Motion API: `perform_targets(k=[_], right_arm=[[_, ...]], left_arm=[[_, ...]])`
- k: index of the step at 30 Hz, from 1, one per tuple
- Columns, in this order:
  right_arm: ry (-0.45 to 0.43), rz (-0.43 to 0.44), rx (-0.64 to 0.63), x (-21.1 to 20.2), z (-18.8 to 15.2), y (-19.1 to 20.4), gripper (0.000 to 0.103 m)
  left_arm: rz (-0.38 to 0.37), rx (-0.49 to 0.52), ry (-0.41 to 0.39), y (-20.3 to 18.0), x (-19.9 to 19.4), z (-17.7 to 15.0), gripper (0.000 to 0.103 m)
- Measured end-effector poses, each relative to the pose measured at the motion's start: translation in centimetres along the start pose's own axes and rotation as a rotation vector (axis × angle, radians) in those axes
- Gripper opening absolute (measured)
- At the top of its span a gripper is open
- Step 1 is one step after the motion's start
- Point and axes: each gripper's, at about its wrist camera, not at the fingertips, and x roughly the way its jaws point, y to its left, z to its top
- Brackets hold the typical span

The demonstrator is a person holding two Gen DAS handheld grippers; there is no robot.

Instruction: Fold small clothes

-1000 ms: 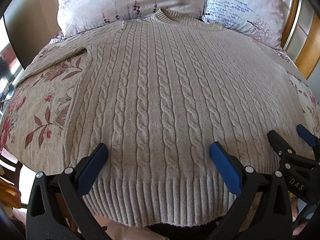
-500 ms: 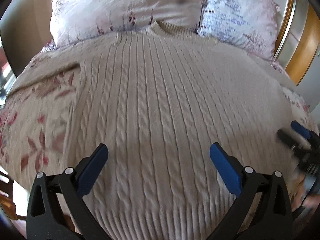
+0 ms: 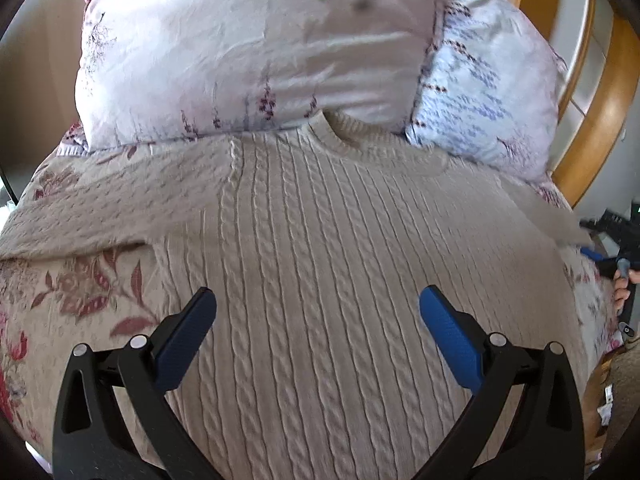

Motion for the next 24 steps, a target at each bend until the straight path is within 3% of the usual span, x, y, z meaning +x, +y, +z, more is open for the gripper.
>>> perform_targets(k=[4,10,16,20,24], right_arm=[[-0.008,-0.012,0.068,1.3,1.0,-1.5,0.051],[-0.043,-0.016,0.057,1.3,1.1,-1.2,0.042],[-0.076,-0.018,0.073,1.6,1.6,-2.0,0.025],[-0.114,-0.096,-0.008,1.6,1.5,-1.0,0.012],[-0.207,-0.136,-0.153,0.4,1.3,2.1,0.01]], left_arm=[[-0.019,-0.01,-0.034,0.4,0.7,1.0,0.101],[-0.047,-0.028,-0.017,0.5,2.1,1.7,0.101],[-0.087,-0.054,-0.005,0.5,3.2,1.8,0.101],[-0.12,-0.101,0.006,1.2,3.7,1.6,0.101],[-0.151,-0.143,0.009,2.0,3.8,1.5,0.101]])
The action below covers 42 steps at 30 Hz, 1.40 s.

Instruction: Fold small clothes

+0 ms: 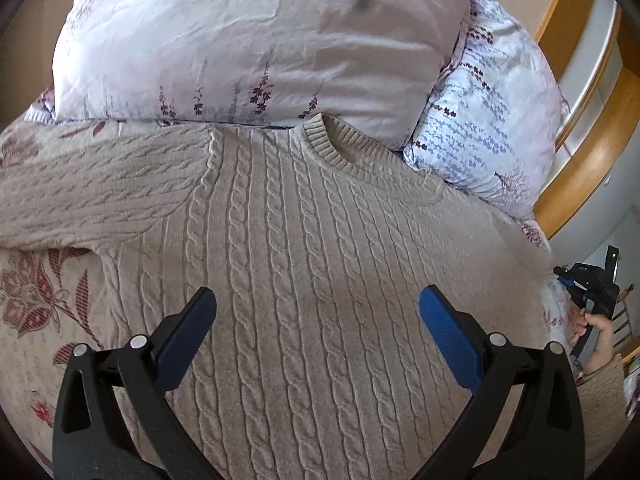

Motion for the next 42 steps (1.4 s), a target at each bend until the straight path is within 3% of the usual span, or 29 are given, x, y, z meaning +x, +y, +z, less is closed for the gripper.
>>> perform_targets(k=[5,10,16,21,22,23,24,26,30,35,42], right_arm=[[-0.096,0.088,-0.165,-2.9,0.5,5.6,0.009],[-0.091,0.227,-0.299,-4.3,-1.4,11.4,0.009],[0.112,0.379,-0.482,-2.1,-8.9,17.7,0.009],[0.279,0.343,-0.54,1.0,-13.4,19.1,0.01],[0.306,0.347,-0.519,1.1,-13.5,18.9,0.012],[0.325,0.364,-0.497,0.8,-13.5,18.4,0.022],[0.35,0.391,-0.453,0.5,-13.1,17.7,0.045],[0.34,0.436,-0.343,-0.7,-11.9,15.7,0.071],[0.281,0.484,-0.067,-2.7,-8.8,9.6,0.072],[0.308,0.396,0.253,-0.2,-6.3,3.0,0.065],[0.23,0.294,0.3,2.4,-4.6,1.9,0.051]], left_arm=[[-0.023,-0.028,-0.01,0.6,-0.3,0.1,0.101],[-0.035,-0.036,-0.025,0.7,-0.7,0.1,0.101],[-0.049,-0.029,-0.026,0.3,-0.8,-0.1,0.101],[-0.058,-0.019,-0.025,-0.2,-0.9,-0.4,0.101],[-0.059,-0.016,-0.025,-0.3,-1.0,-0.4,0.101],[-0.063,-0.013,-0.025,-0.4,-1.1,-0.5,0.101],[-0.067,-0.01,-0.026,-0.4,-1.1,-0.5,0.101],[-0.081,-0.007,-0.026,-0.4,-1.2,-0.5,0.101],[-0.119,-0.013,-0.026,-0.4,-1.5,-0.3,0.101],[-0.138,-0.018,-0.03,-0.6,-1.7,0.1,0.101],[-0.13,-0.036,-0.039,0.2,-2.0,0.5,0.1]])
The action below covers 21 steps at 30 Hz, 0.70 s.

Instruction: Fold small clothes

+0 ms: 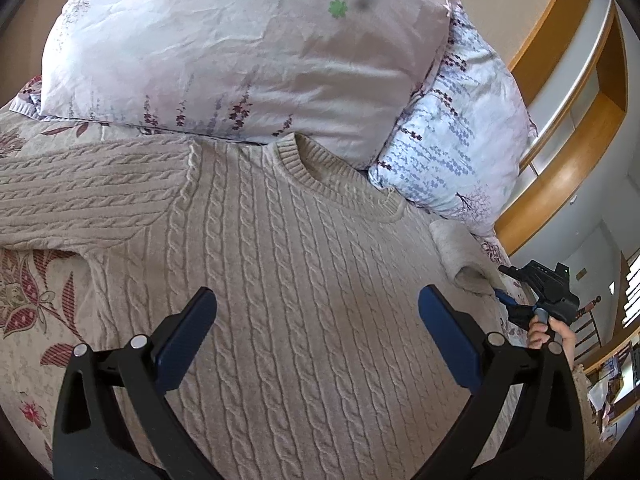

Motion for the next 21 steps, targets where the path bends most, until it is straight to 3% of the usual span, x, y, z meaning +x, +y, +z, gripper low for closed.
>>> perform_targets(k=[2,5,9,12,16,19,21], right_arm=[[-0.033,-0.053,-0.021,0.5,0.5,0.4,0.041],[-0.079,-0.144,-0.112,0.7,1.0,1.2,0.014],[-0.163,-0.139,-0.325,-1.2,0.1,5.8,0.01],[-0.184,-0.027,-0.501,-2.1,-2.7,11.9,0.01],[-0.082,0.143,-0.705,-0.7,-8.7,19.4,0.01],[0.075,0.238,-0.831,2.5,-14.9,23.6,0.01],[0.236,0.279,-0.866,5.6,-19.0,25.1,0.012]], left_arm=[[0.009,-0.014,-0.001,0.5,-0.1,0.2,0.099],[0.024,-0.025,0.004,1.2,-0.1,0.4,0.098],[0.044,-0.002,-0.012,1.6,-0.4,0.7,0.098],[0.021,-0.005,-0.028,1.7,-0.5,1.1,0.098],[-0.04,-0.046,-0.036,2.0,-0.6,1.6,0.094],[-0.066,-0.075,-0.042,2.4,-0.6,1.8,0.091],[-0.076,-0.089,-0.045,2.6,-0.7,1.8,0.091]])
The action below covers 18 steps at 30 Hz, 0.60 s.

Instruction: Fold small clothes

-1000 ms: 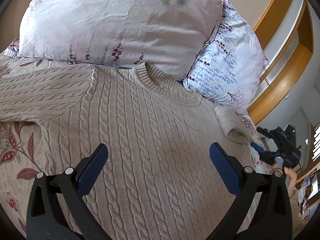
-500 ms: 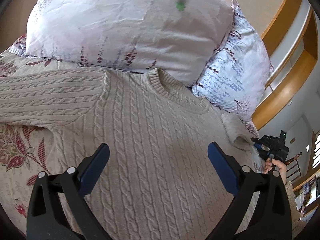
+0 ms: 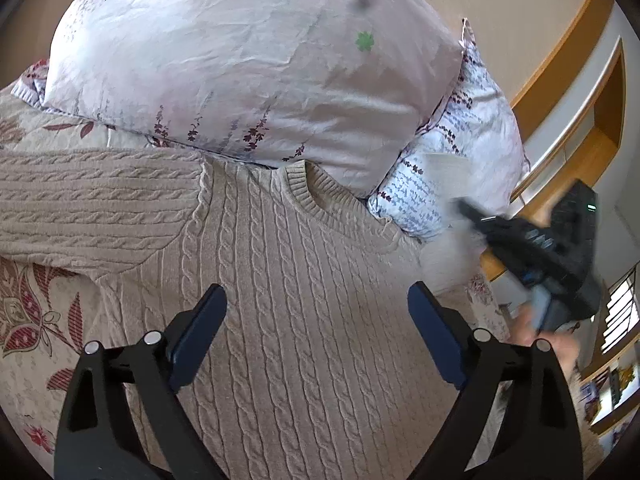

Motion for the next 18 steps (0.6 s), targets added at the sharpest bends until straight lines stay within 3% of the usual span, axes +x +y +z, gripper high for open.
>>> perform_targets(k=[1,3,6,10,12,15,18], right_arm=[[0.091,0.058,0.01,2.6,-0.8,0.9,0.016],[0.171,0.08,0.039,4.6,-1.7,1.3,0.041],[0.121,0.104,0.124,2.8,-2.3,-0.4,0.071],[0.008,0.016,0.297,-2.7,-3.1,-5.9,0.07],[-0.043,-0.065,0.463,-5.7,-4.7,-10.4,0.059],[-0.093,-0.107,0.694,-8.1,-7.4,-15.8,0.052],[-0.115,-0.142,0.808,-9.5,-9.9,-19.0,0.051]], left_arm=[[0.0,-0.011,0.001,0.2,0.0,0.0,0.09],[0.005,-0.026,0.006,0.5,0.0,0.0,0.09],[0.002,-0.045,0.02,0.9,0.2,0.2,0.088],[-0.018,-0.076,0.063,0.7,2.1,0.9,0.078],[-0.034,-0.117,0.097,0.8,3.5,1.2,0.072],[-0.068,-0.217,0.154,1.2,6.0,1.3,0.061],[-0.055,-0.273,0.179,1.4,7.8,1.0,0.051]])
